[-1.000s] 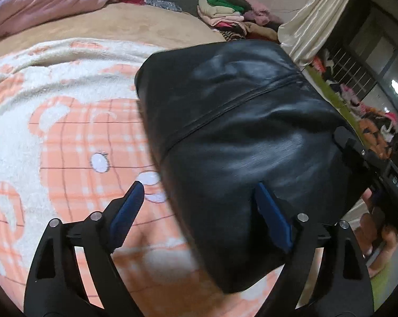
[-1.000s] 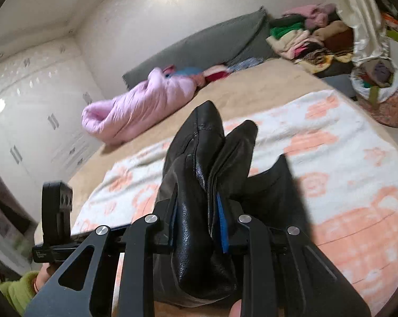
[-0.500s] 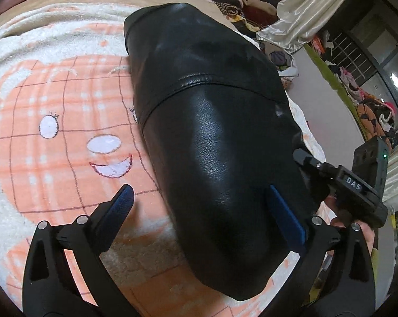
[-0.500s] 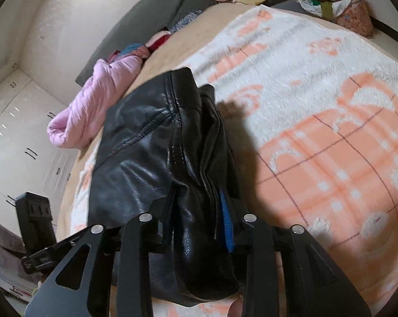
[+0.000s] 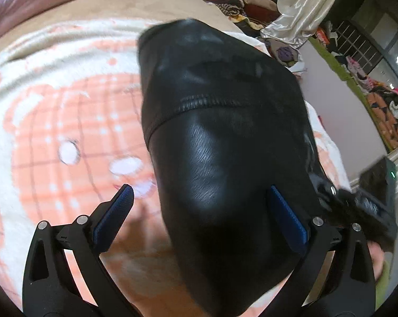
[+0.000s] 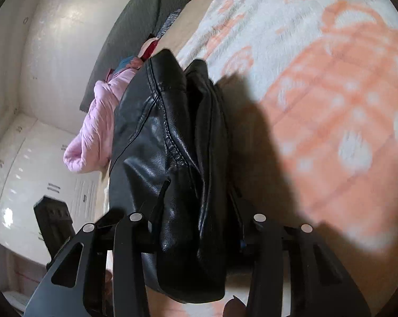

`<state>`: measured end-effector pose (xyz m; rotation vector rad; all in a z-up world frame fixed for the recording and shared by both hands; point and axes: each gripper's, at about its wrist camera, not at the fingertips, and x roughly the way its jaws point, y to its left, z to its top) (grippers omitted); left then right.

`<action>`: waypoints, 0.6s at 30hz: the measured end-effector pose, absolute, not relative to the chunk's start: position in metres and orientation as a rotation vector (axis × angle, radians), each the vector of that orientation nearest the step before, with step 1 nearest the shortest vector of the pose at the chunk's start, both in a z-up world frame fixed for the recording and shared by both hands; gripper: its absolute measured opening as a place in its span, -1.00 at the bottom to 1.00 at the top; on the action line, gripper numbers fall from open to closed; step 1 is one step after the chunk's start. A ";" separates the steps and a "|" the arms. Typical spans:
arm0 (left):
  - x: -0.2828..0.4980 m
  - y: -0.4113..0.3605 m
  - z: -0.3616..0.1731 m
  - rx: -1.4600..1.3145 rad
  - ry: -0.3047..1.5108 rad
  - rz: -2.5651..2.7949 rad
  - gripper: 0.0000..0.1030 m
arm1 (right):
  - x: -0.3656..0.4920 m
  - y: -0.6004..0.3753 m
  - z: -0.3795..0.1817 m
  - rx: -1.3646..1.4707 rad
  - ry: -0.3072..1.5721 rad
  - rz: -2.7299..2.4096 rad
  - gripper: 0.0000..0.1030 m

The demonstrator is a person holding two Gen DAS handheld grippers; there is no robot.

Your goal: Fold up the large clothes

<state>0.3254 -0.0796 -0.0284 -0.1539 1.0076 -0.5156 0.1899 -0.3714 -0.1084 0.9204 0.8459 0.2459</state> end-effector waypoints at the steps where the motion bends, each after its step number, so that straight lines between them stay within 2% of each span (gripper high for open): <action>1: 0.328 -0.078 -0.028 -0.137 1.006 -0.507 0.84 | 0.186 -0.363 -0.109 0.913 0.848 0.244 -0.25; 2: 0.329 -0.078 -0.029 -0.125 1.007 -0.502 0.84 | 0.185 -0.358 -0.110 0.904 0.855 0.242 -0.24; 5: 0.332 -0.076 -0.033 -0.141 1.013 -0.507 0.84 | 0.193 -0.356 -0.101 0.810 0.878 0.222 0.10; 6: 0.331 -0.077 -0.033 -0.145 1.012 -0.507 0.84 | 0.195 -0.360 -0.094 0.774 0.887 0.217 0.42; 7: 0.331 -0.077 -0.033 -0.140 1.006 -0.507 0.84 | 0.195 -0.363 -0.088 0.761 0.870 0.223 0.51; 8: 0.330 -0.077 -0.032 -0.131 0.999 -0.504 0.84 | 0.193 -0.367 -0.081 0.749 0.842 0.225 0.51; 10: 0.329 -0.078 -0.031 -0.116 0.988 -0.503 0.84 | 0.193 -0.373 -0.061 0.701 0.764 0.215 0.64; 12: 0.328 -0.080 -0.030 -0.104 0.977 -0.498 0.84 | 0.197 -0.376 -0.048 0.654 0.727 0.212 0.65; 16: 0.324 -0.082 -0.027 -0.078 0.958 -0.483 0.84 | 0.230 -0.380 -0.054 0.639 0.776 0.205 0.65; 18: 0.324 -0.084 -0.025 -0.056 0.946 -0.479 0.84 | 0.245 -0.380 -0.063 0.679 0.786 0.191 0.53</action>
